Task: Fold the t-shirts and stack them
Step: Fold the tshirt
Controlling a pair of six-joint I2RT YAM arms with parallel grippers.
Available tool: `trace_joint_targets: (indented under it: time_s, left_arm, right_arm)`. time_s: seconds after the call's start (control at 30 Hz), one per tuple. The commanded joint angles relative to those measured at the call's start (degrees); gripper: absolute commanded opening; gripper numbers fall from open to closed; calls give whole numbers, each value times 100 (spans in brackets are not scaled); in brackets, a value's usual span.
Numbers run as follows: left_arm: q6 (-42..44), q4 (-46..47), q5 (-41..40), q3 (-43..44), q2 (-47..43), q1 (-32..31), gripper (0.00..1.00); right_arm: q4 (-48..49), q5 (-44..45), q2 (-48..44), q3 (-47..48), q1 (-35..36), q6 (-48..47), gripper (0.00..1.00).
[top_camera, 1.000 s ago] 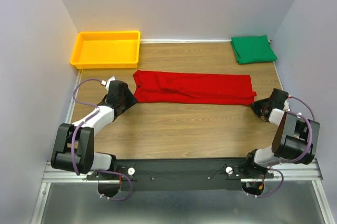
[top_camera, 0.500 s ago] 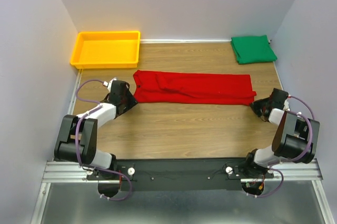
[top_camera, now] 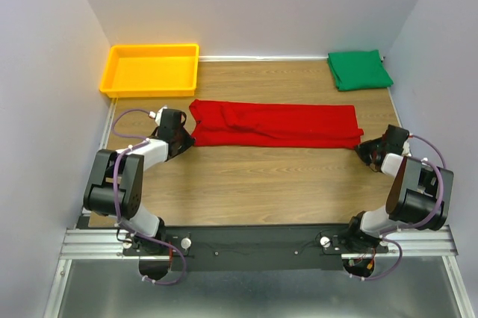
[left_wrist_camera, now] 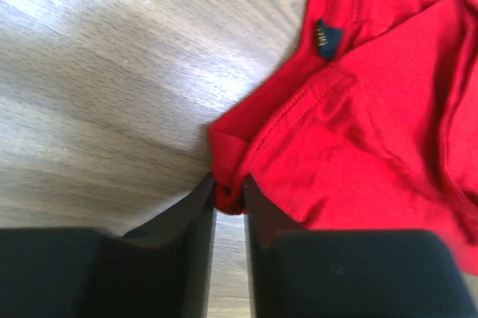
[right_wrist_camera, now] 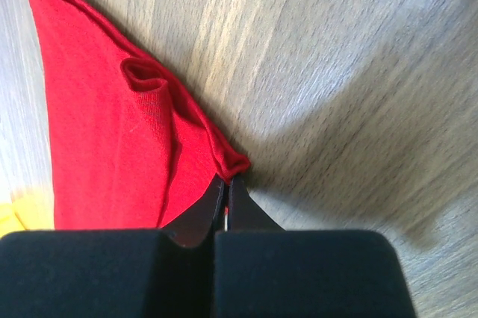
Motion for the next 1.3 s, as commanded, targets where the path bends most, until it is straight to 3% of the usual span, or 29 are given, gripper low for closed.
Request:
trace_joint_targets:
  time_s: [0.0,0.07,0.13,0.37,0.6,0.8,0.97,1.1,1.23,1.27]
  left_arm:
    - [35,-107,-298,156,88,20,15]
    - [166,-265,-456,191,62,72,2]
    - [280,-503,-658,244,62,151,0]
    - [500,-1118,-737,8,-306,415,0]
    - [1027,-2057,-1466,-73,-1107,495,0]
    - [1256,-2174,-1451,-125,-1371,486,1]
    - [1213,-1989,-730,-450,-1099,486,18]
    - [1081,-1892,-500,-591,-1169,486,29]
    - [975,-1988,-711,-556,-1476,486,47]
    - [940,-2015,-729,-547,-1633,486,51]
  right_arm:
    - [-594,420,191,-65,-97,-301,1]
    - [-699,543,182,-12,-123,-371,1]
    - [-831,692,138,32,-149,-485,1]
    - [-1577,1053,-142,199,-149,-889,1]
    - [-2473,1422,-643,304,-149,-1355,1]
    - [-2739,1309,-671,419,-149,-1602,1]
    - [-2800,985,-363,348,-149,-1654,1]
    - [-2800,713,-284,383,-149,-1733,7]
    - [-2888,737,-450,506,-149,-1918,22]
    - [-2949,746,-616,594,-149,-1979,34]
